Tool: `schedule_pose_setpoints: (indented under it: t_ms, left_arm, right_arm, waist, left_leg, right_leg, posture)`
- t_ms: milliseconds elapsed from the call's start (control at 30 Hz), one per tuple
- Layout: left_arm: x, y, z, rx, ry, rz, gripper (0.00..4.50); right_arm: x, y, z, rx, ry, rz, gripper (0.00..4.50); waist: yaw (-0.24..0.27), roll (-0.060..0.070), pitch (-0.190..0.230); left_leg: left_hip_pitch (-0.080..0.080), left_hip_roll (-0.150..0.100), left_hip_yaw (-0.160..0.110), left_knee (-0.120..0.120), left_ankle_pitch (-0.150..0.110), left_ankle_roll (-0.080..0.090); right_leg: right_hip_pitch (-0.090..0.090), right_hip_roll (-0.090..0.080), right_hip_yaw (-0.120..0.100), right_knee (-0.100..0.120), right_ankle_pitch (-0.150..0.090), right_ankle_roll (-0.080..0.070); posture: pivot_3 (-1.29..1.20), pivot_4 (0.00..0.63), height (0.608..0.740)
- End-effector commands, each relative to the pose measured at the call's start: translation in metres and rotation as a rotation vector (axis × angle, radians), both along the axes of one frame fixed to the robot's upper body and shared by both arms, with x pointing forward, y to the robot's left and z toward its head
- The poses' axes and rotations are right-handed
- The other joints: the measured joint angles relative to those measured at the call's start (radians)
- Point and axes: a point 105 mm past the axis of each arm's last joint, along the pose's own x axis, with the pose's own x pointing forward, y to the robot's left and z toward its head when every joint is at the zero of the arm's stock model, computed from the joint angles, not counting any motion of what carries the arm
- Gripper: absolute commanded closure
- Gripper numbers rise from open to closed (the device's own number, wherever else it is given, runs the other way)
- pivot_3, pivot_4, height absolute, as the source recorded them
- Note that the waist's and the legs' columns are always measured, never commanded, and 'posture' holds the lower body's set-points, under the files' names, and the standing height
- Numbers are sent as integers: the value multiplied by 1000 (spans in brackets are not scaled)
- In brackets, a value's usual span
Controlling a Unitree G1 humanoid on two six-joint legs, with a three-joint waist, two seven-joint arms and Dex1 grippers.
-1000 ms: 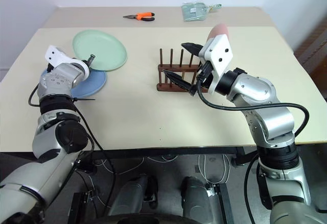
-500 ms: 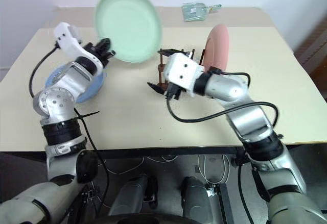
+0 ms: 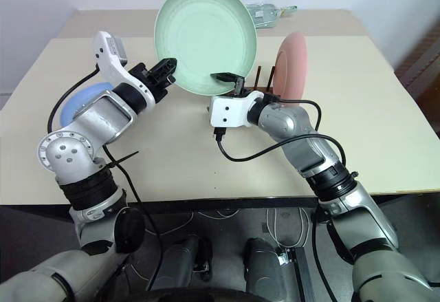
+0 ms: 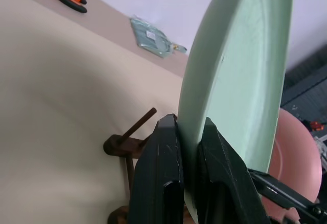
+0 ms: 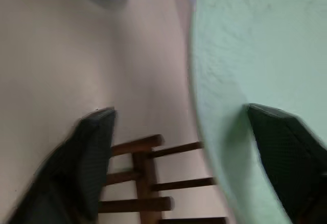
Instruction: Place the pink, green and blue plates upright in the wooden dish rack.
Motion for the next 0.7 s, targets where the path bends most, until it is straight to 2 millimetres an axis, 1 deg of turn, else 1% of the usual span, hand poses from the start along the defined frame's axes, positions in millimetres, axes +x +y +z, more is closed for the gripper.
schedule_pose_setpoints:
  t_ms: [33,133,167,200,233,300,333,367,400,433,500,533,567,600,667,700]
  left_arm:
    - [-10,-8,13,16,-66,-48,4129]
    - [-10,-7,15,-6,-70,-55,2877]
    - [-10,-6,19,-30,-85,-55,2295]
    - [-10,-4,24,-56,-102,-51,1859]
    - [-9,1,31,-94,-125,-34,1295]
    - [-4,26,46,-177,-184,65,339]
    - [0,44,53,-210,-205,138,19]
    - [3,62,57,-224,-221,206,19]
    - [6,81,59,-197,-238,283,19]
    - [7,95,60,-155,-256,340,19]
    - [7,112,57,-14,-297,397,19]
    - [8,116,51,93,-314,405,19]
    - [8,116,42,218,-329,394,19]
    - [8,112,32,305,-338,359,19]
    - [8,99,8,420,-339,262,19]
    - [6,86,-10,476,-326,175,19]
  right_arm:
    - [3,-4,26,45,-112,-25,2329]
    - [2,-4,28,39,-140,-23,3851]
    - [1,-4,29,35,-146,-18,4436]
    - [0,-4,29,35,-150,-16,4500]
    - [0,-4,30,35,-153,-14,4500]
    - [-2,-5,33,39,-166,-12,4500]
    - [-3,-7,35,51,-168,-13,4500]
    - [-4,-9,39,75,-163,-10,4500]
    - [-7,-11,45,126,-145,-1,4500]
    - [-10,-12,51,170,-128,11,4500]
    - [-18,-15,64,312,-46,53,4500]
    - [-23,-17,72,409,16,77,4500]
    - [-26,-22,82,549,103,100,4500]
    - [-30,-27,91,693,196,128,4500]
    - [-35,-34,102,920,380,182,4500]
    - [-39,-36,105,1001,468,215,4500]
  waist:
    - [1,0,0]
    - [2,0,0]
    - [1,0,0]
    - [1,0,0]
    - [1,0,0]
    - [0,0,0]
    - [-1,0,0]
    - [-3,0,0]
    - [-5,0,0]
    - [-11,0,0]
    - [-18,0,0]
    - [-20,1,0]
    - [-21,1,0]
    - [-21,1,0]
    - [-14,1,0]
    - [-13,1,-1]
  left_leg:
    - [0,0,0,0,0,0]
    - [0,0,0,0,0,0]
    - [0,0,0,0,0,0]
    - [0,0,0,0,0,0]
    - [0,0,0,0,0,0]
    - [0,0,0,0,0,0]
    - [0,0,0,0,0,0]
    - [1,0,0,0,0,-1]
    - [1,0,0,0,0,-1]
    - [1,1,0,0,1,-1]
    - [1,1,0,-2,1,-1]
    - [1,1,0,-2,1,-1]
    - [1,1,0,-3,1,-1]
    - [2,1,0,-3,1,-1]
    - [2,1,0,-3,1,-2]
    - [2,1,-1,-3,1,-2]
  right_leg:
    - [0,0,0,0,0,0]
    - [0,0,0,0,0,0]
    - [1,0,0,0,0,0]
    - [1,0,0,0,0,0]
    - [1,0,0,0,0,0]
    - [1,1,0,0,0,0]
    - [1,1,0,0,0,0]
    - [1,1,0,0,0,0]
    - [1,2,0,0,0,0]
    - [1,2,0,0,0,0]
    - [1,3,0,0,0,0]
    - [1,3,0,0,0,0]
    - [1,4,0,1,0,0]
    - [1,4,0,1,0,0]
    - [2,4,0,1,0,-1]
    - [3,4,-1,0,0,-1]
  posture:
    - [0,150,740]
    - [0,150,740]
    - [0,150,740]
    - [0,150,740]
    - [0,150,740]
    - [0,150,740]
    - [0,150,740]
    - [0,150,740]
    - [0,150,740]
    - [0,150,740]
    - [0,150,740]
    - [0,150,740]
    - [0,150,740]
    - [0,150,740]
    - [0,150,740]
    - [0,150,740]
